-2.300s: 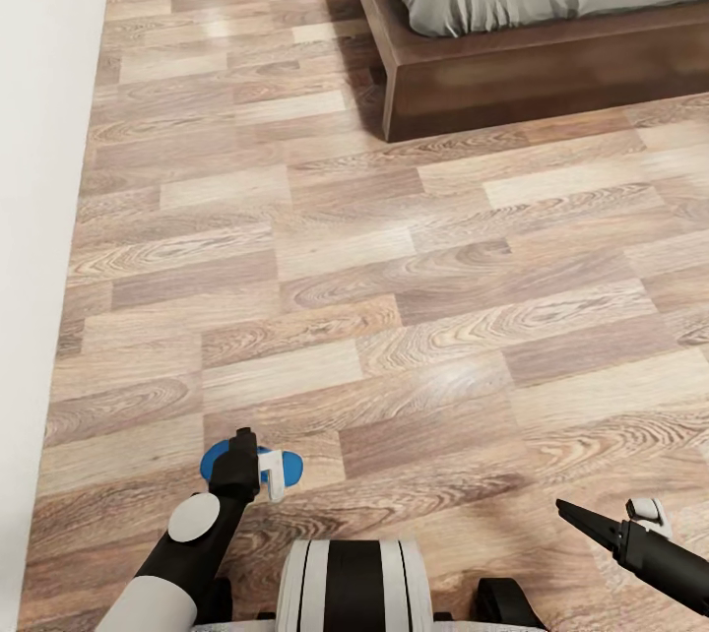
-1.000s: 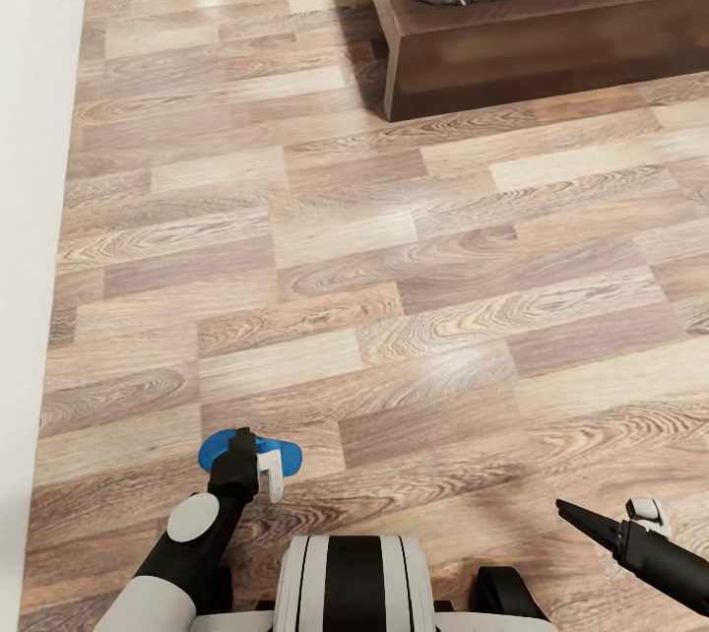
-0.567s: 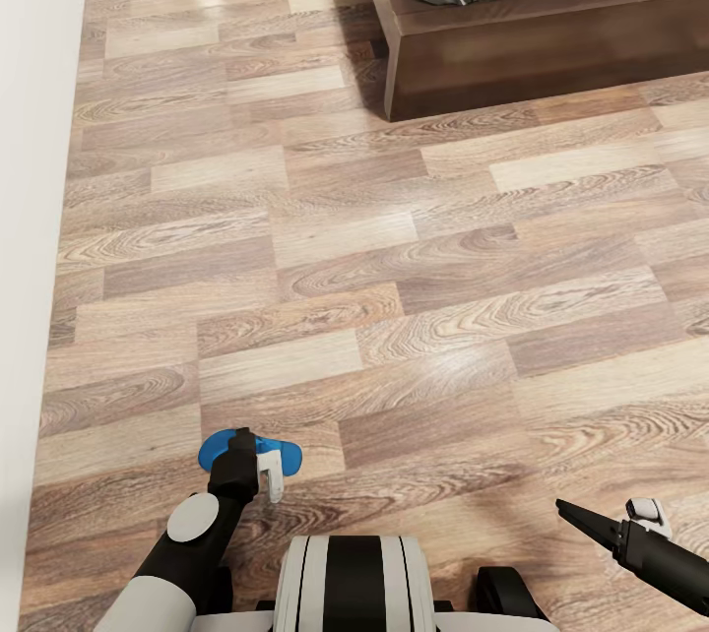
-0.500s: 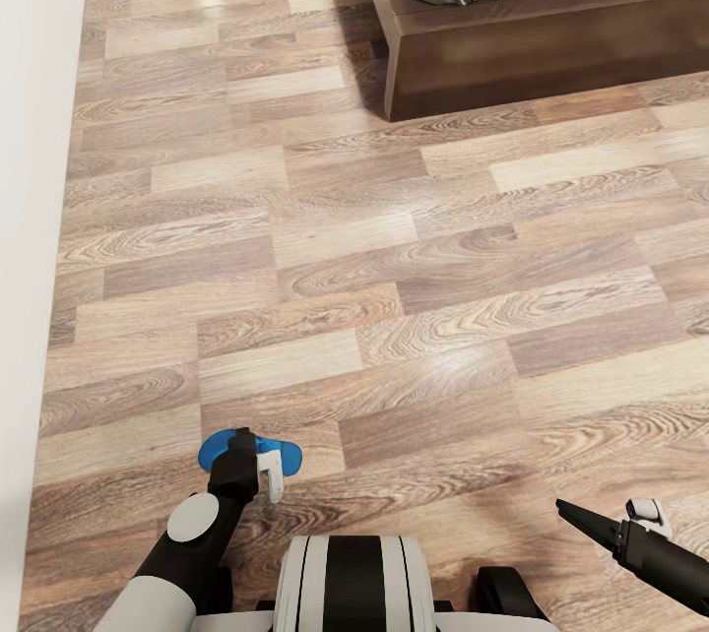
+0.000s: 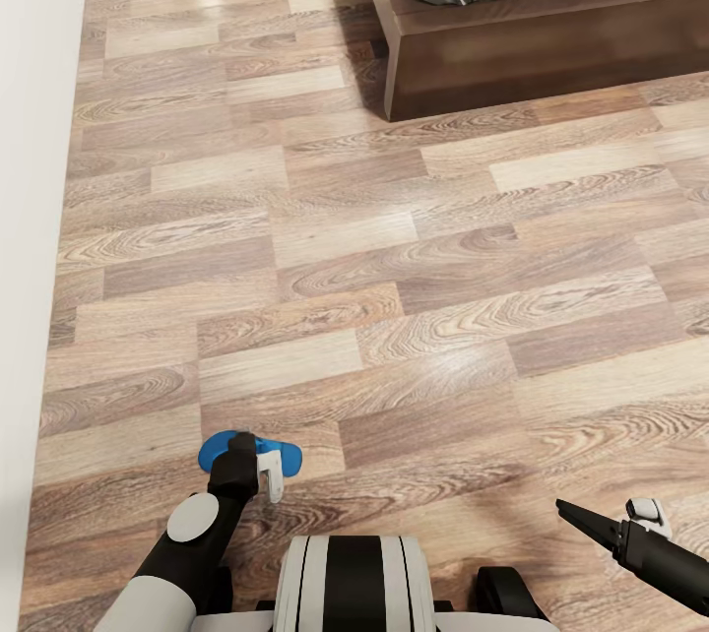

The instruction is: In the bedroom, move the book from the bed onto either nightstand, and place the two sandals side by side next to the bed.

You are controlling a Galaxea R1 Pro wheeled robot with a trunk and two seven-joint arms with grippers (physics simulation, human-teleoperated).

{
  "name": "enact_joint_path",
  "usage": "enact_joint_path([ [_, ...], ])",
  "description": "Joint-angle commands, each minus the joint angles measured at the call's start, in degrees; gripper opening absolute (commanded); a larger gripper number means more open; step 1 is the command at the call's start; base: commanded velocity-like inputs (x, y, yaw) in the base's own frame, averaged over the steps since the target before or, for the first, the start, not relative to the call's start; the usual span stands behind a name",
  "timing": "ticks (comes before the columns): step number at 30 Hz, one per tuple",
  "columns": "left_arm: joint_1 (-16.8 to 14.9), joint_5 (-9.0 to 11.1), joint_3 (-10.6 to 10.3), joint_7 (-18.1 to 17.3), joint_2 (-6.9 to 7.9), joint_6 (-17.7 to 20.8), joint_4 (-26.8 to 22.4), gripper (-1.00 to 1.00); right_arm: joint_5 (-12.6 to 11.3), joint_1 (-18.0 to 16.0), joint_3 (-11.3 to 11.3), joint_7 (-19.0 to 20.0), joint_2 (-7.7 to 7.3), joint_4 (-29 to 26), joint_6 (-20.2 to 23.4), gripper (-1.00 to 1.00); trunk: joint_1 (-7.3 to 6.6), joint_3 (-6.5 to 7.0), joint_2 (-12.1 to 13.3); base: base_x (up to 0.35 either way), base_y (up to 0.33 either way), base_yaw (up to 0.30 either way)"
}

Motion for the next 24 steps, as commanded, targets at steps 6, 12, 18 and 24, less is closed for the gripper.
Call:
enact_joint_path([
  [6,0.0,-0.3,-0.1,-0.4,0.01,0.2,0.0,-1.0,-0.3,0.0,0.0,0.0,-0.01,0.0,0.3,1.0,-0.01,-0.03,0.0,0.0,0.0,0.0],
  [12,0.0,-0.3,-0.1,-0.4,0.01,0.2,0.0,-1.0,-0.3,0.0,0.0,0.0,-0.01,0.0,0.3,1.0,-0.01,-0.03,0.0,0.0,0.0,0.0],
  [18,0.0,-0.3,-0.1,-0.4,0.01,0.3,-0.1,-1.0,-0.3,0.0,0.0,0.0,-0.01,0.0,0.3,1.0,-0.01,-0.03,0.0,0.0,0.0,0.0],
  [24,0.0,-0.4,-0.1,-0.4,0.01,0.4,0.0,-1.0,-0.3,0.1,0.0,0.0,-0.01,0.0,0.3,1.0,-0.03,0.19,0.0,0.0,0.0,0.0],
])
